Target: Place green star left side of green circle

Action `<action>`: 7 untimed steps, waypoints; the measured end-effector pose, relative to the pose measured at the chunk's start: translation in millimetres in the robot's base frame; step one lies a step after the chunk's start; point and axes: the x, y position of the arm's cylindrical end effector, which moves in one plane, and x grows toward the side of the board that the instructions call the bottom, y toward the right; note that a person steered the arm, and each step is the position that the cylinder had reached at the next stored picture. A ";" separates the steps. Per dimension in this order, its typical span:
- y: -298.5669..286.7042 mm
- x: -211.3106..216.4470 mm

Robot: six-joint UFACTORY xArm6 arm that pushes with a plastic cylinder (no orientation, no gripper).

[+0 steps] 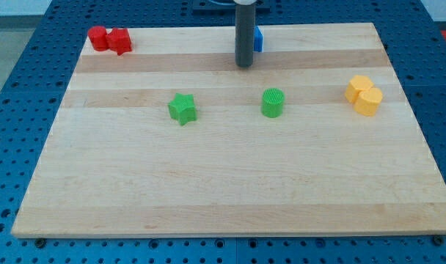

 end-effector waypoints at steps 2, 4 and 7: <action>0.0 -11.6; 111.9 13.4; 108.7 77.3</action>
